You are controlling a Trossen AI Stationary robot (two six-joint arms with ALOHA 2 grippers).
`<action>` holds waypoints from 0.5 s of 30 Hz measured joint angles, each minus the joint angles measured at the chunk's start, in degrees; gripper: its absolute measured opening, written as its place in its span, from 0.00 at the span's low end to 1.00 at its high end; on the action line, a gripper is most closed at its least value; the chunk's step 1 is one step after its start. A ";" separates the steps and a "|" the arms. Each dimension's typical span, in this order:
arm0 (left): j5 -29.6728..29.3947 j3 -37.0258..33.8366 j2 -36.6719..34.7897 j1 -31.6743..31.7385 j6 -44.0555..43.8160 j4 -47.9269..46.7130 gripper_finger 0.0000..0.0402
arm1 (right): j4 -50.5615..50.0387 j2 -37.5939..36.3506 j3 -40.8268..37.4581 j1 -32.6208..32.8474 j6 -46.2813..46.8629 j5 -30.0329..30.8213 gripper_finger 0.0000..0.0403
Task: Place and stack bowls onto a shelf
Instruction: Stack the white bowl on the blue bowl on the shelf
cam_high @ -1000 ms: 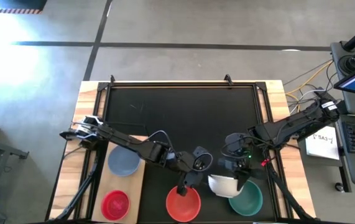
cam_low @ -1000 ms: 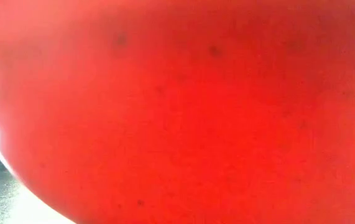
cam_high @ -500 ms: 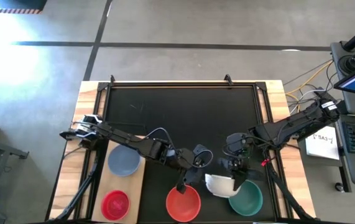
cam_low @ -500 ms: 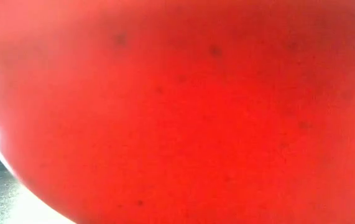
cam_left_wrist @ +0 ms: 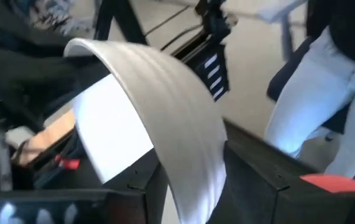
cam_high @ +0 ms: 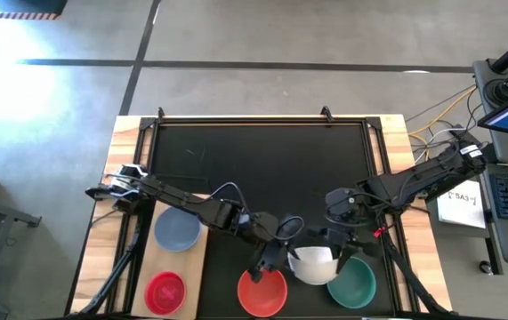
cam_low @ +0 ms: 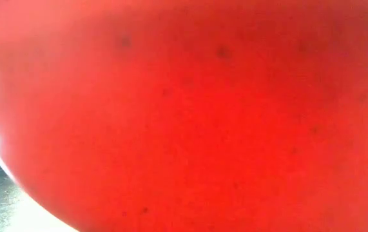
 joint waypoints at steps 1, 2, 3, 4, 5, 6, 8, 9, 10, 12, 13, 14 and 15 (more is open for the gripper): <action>1.00 0.00 0.00 0.00 0.02 0.87 0.31 | 0.05 0.00 0.13 0.02 -1.37 -0.08 0.02; 2.06 0.00 0.00 0.00 0.09 1.46 0.29 | 0.06 0.00 0.22 0.02 -2.64 -0.09 0.02; 2.98 0.00 0.02 -0.02 0.20 1.86 0.27 | 0.14 0.00 0.36 0.02 -3.71 -0.06 0.02; 3.55 0.00 0.22 -0.04 0.22 2.39 0.25 | 0.16 0.00 0.50 0.00 -4.42 -0.12 0.02; 3.88 0.00 0.41 -0.06 0.17 2.95 0.22 | 0.20 -0.02 0.58 0.01 -5.09 -0.22 0.02; 4.02 0.00 0.64 -0.08 0.09 3.21 0.20 | 0.19 -0.02 0.61 0.02 -5.48 -0.19 0.02; 4.92 -0.02 1.13 -0.08 -0.22 3.25 0.14 | 0.18 -0.02 0.61 0.02 -5.77 -0.09 0.02; 5.43 -0.02 1.35 0.00 -0.58 3.27 0.11 | 0.22 -0.02 0.61 0.02 -5.28 -0.06 0.02; 5.87 -0.02 1.53 0.11 -0.76 3.23 0.08 | 0.46 -0.02 0.61 0.02 -4.49 0.00 0.02; 7.07 -0.08 1.89 0.28 -0.94 3.17 0.03 | 0.87 -0.08 0.72 -0.04 -3.46 0.29 0.04; 7.29 -0.11 2.00 0.33 -0.99 3.08 0.02 | 1.04 -0.09 0.74 -0.07 -3.14 0.43 0.05; 7.41 -0.11 2.09 0.39 -1.05 3.18 0.02 | 1.11 -0.09 0.78 -0.07 -2.54 0.53 0.07; 7.38 -0.11 2.12 0.47 -1.08 3.38 0.02 | 1.14 -0.09 0.79 -0.07 -1.88 0.74 0.08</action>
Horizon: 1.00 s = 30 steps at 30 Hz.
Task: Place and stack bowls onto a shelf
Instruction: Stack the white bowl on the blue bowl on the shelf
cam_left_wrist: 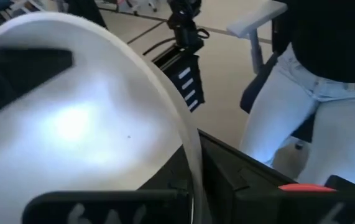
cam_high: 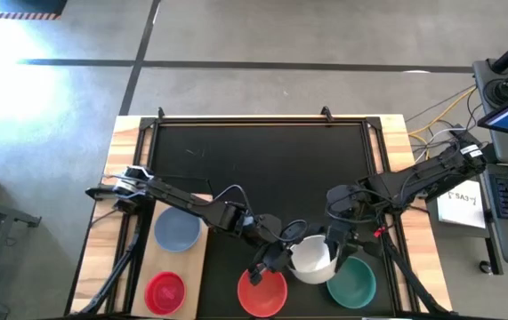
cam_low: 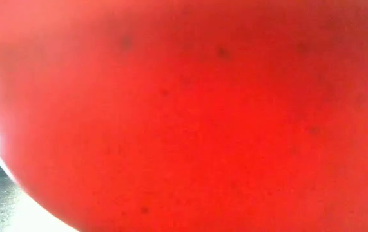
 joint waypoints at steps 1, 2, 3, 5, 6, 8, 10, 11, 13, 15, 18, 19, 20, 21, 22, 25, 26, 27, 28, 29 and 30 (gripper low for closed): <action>-0.26 0.00 0.02 0.11 -0.03 0.08 0.02 | 0.06 0.00 0.00 0.00 0.99 0.27 0.10; -0.94 0.00 0.04 0.28 -0.21 0.49 0.01 | 0.03 0.00 0.00 -0.03 1.61 0.76 0.13; -1.19 0.00 0.10 0.45 -0.40 0.64 0.00 | -0.16 0.00 0.00 -0.04 2.36 0.74 0.15; -0.87 0.00 0.22 0.76 -0.47 0.76 0.00 | -0.39 0.00 -0.02 -0.04 2.62 0.56 0.20; -0.93 0.00 0.37 0.81 -0.49 0.84 0.00 | -0.47 0.00 -0.02 -0.04 2.68 0.46 0.22; -0.80 0.00 0.45 0.96 -0.63 0.80 0.00 | -0.66 0.00 0.02 -0.04 2.82 0.44 0.27; -0.83 0.00 0.45 1.13 -0.97 0.51 0.00 | -1.40 0.00 0.64 -0.37 4.23 0.81 0.32; -0.90 0.03 0.45 1.23 -1.01 0.31 0.00 | -2.39 0.00 1.25 -0.65 4.91 1.61 0.34; -1.16 0.07 0.45 1.43 -1.33 0.07 0.00 | -6.54 0.00 3.11 -1.38 4.97 3.97 0.38; -1.41 0.07 0.45 1.66 -1.88 -0.08 0.00 | -12.48 0.00 5.37 -2.27 3.34 6.61 0.42; -1.73 0.14 0.43 2.03 -2.51 -0.36 0.00 | -19.59 0.00 8.40 -3.09 0.68 9.33 0.46; -1.49 0.17 0.43 2.07 -3.10 -0.70 0.00 | -21.00 0.00 9.27 -3.19 0.19 9.99 0.47; -0.57 0.20 0.42 2.14 -3.91 -1.33 0.00 | -21.55 0.00 10.34 -3.35 -0.29 11.00 0.47; -0.23 0.19 0.44 2.20 -4.43 -2.37 0.00 | -22.09 -0.03 11.33 -3.48 -0.30 11.31 0.48; -0.15 0.09 0.52 2.29 -4.88 -3.26 0.00 | -23.34 -0.12 12.16 -3.50 -0.27 12.53 0.48; 0.01 0.09 0.56 2.71 -5.92 -3.94 0.00 | -27.50 -0.06 14.49 -3.45 1.96 19.26 0.49; -0.13 0.09 0.56 2.82 -6.00 -3.83 0.00 | -29.34 -0.02 15.22 -3.57 2.56 21.38 0.49; -0.30 0.09 0.56 2.91 -6.16 -3.94 0.00 | -31.31 -0.03 15.90 -3.80 2.79 23.30 0.49; -0.61 0.09 0.56 2.98 -6.49 -4.15 0.00 | -32.99 -0.05 16.45 -3.94 3.12 24.41 0.49; -0.90 0.09 0.56 3.06 -6.90 -4.34 0.00 | -34.55 -0.07 16.98 -3.98 3.50 25.41 0.49; -1.05 0.09 0.56 3.14 -7.56 -4.52 0.00 | -36.09 -0.07 17.41 -4.04 3.55 26.37 0.49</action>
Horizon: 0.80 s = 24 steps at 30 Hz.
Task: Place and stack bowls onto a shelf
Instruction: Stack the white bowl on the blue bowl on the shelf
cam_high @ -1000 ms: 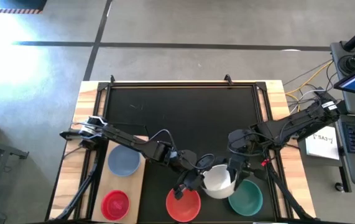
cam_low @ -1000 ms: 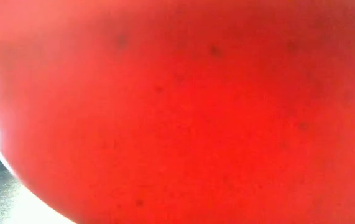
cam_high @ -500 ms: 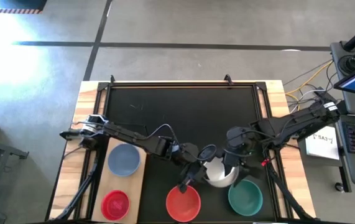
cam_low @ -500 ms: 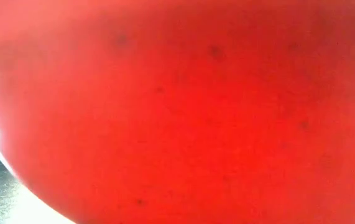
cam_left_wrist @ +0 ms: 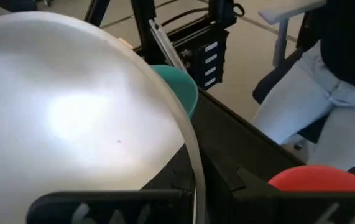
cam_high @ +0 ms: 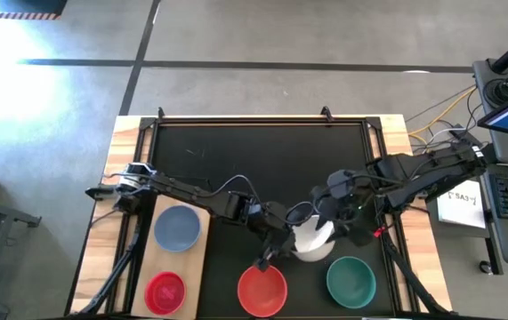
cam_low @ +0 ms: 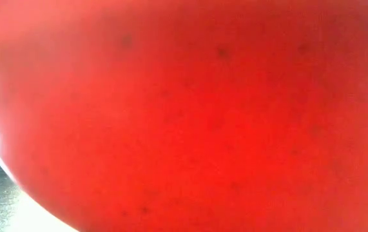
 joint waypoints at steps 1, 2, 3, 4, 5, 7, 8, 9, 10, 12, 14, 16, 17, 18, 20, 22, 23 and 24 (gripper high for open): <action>-0.31 0.00 0.00 0.00 -1.02 -0.13 0.00 | -1.63 0.00 0.60 0.01 0.03 1.01 0.49; -0.81 0.00 0.00 0.04 -2.05 -0.59 0.00 | -2.97 0.00 1.10 0.09 0.39 2.01 0.49; -1.15 0.00 0.00 0.13 -3.38 -1.37 0.00 | -4.15 0.00 1.64 0.06 0.83 2.92 0.49; -1.66 0.00 -0.02 0.20 -4.84 -2.33 0.00 | -5.22 0.00 2.35 -0.02 1.25 4.08 0.49; -1.91 0.00 -0.02 0.31 -6.33 -3.26 0.00 | -6.26 0.00 3.09 -0.14 1.42 5.29 0.49; -2.31 0.00 -0.02 0.57 -9.82 -4.56 0.00 | -8.59 0.00 4.81 -0.29 1.47 7.20 0.49; -2.34 0.00 -0.02 0.68 -11.60 -5.27 0.00 | -9.67 0.00 5.70 -0.26 1.51 8.18 0.49; -2.40 0.00 -0.02 0.81 -13.34 -6.14 0.00 | -10.46 0.00 6.64 -0.24 1.51 9.13 0.49; -2.46 0.00 -0.04 0.94 -14.99 -7.11 0.00 | -11.34 0.00 7.56 -0.18 1.46 10.39 0.49; -2.85 0.03 -0.04 1.21 -18.13 -9.32 0.00 | -13.55 0.00 9.14 -0.18 1.43 13.27 0.49; -5.17 0.99 -0.04 1.37 -20.36 -13.01 0.00 | -15.87 0.00 10.46 -0.20 1.45 17.08 0.49; -8.62 2.63 -0.06 1.43 -21.59 -17.07 0.00 | -17.96 0.00 11.09 -0.20 1.41 21.38 0.49; -10.10 3.77 -0.07 1.44 -22.05 -19.76 0.00 | -18.98 0.00 11.29 -0.20 1.47 23.43 0.49; -11.21 5.10 -0.07 1.44 -22.86 -22.74 0.00 | -19.92 0.00 11.31 -0.20 1.51 25.17 0.49; -11.80 8.04 -0.07 1.44 -25.86 -28.88 0.00 | -21.83 0.00 11.31 -0.20 1.53 27.76 0.49; -12.04 10.64 -0.20 1.39 -30.18 -34.46 0.00 | -23.46 0.00 11.26 -0.20 2.11 28.84 0.49; -12.47 11.75 -0.24 1.18 -32.53 -37.74 0.00 | -24.01 0.00 11.18 -0.20 2.60 28.85 0.49; -13.43 12.87 -0.24 0.82 -34.62 -41.30 0.00 | -24.42 0.00 11.07 -0.20 2.98 28.86 0.49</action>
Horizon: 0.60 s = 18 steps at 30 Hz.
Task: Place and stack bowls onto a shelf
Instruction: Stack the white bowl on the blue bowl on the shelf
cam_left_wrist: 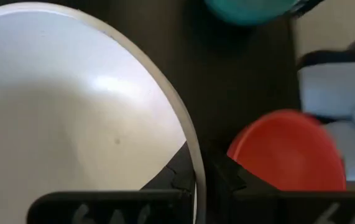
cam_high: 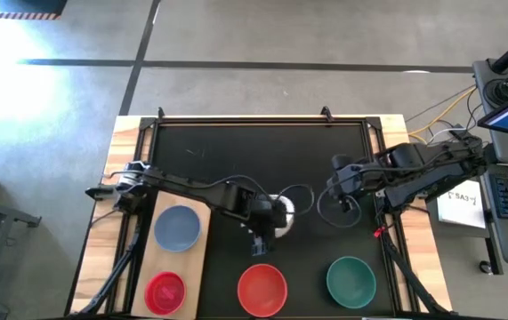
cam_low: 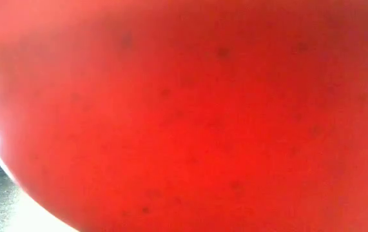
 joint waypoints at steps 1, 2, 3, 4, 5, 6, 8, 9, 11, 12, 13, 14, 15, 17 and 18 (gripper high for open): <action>-1.21 1.07 0.00 -0.47 -1.80 -3.59 0.00 | -0.30 0.01 -0.06 0.00 0.02 0.00 0.49; -2.59 2.05 0.00 -1.03 -3.40 -7.36 0.00 | -0.51 0.02 -0.08 0.00 -0.01 0.00 0.49; -3.94 2.98 0.00 -1.58 -5.07 -11.02 0.00 | -0.53 0.02 -0.09 0.00 -0.03 0.00 0.49; -5.15 3.98 0.00 -2.05 -6.94 -14.59 0.00 | -0.49 0.02 -0.09 0.00 -0.03 0.00 0.49; -6.09 4.98 0.00 -2.58 -9.22 -18.35 0.00 | -0.51 0.02 -0.09 0.00 -0.08 0.02 0.49; -6.80 6.04 0.00 -3.18 -11.47 -21.68 0.00 | -0.50 0.02 -0.09 0.00 -0.39 0.02 0.49; -8.41 8.02 0.00 -4.54 -15.46 -27.96 0.00 | -0.49 0.02 -0.10 0.00 -0.62 0.04 0.49; -9.35 8.90 0.00 -5.28 -17.45 -30.54 0.00 | -0.49 0.02 -0.12 0.00 -0.61 0.03 0.49; -11.09 10.62 0.00 -6.98 -21.80 -36.17 0.00 | -0.49 0.02 -0.21 0.00 -0.60 0.04 0.49; -11.60 11.36 0.00 -7.87 -24.08 -38.90 0.00 | -0.49 0.02 -0.25 0.00 -0.62 0.04 0.49; -12.20 11.94 0.00 -8.73 -26.33 -40.85 0.00 | -0.51 0.02 -0.29 0.00 -0.62 0.04 0.49; -12.67 12.18 -0.08 -9.55 -28.07 -41.01 0.00 | -0.50 0.02 -0.31 0.00 -0.62 0.04 0.49; -12.71 12.11 -0.53 -10.36 -28.94 -40.25 0.00 | -0.47 0.02 -0.39 0.00 -0.62 0.04 0.49; -13.17 11.71 -1.15 -11.86 -31.00 -39.99 0.00 | -0.48 0.02 -0.57 0.00 -0.62 0.04 0.49; -13.80 11.57 -1.32 -12.41 -32.91 -40.59 0.00 | -0.37 0.02 -0.81 0.00 -0.60 0.06 0.49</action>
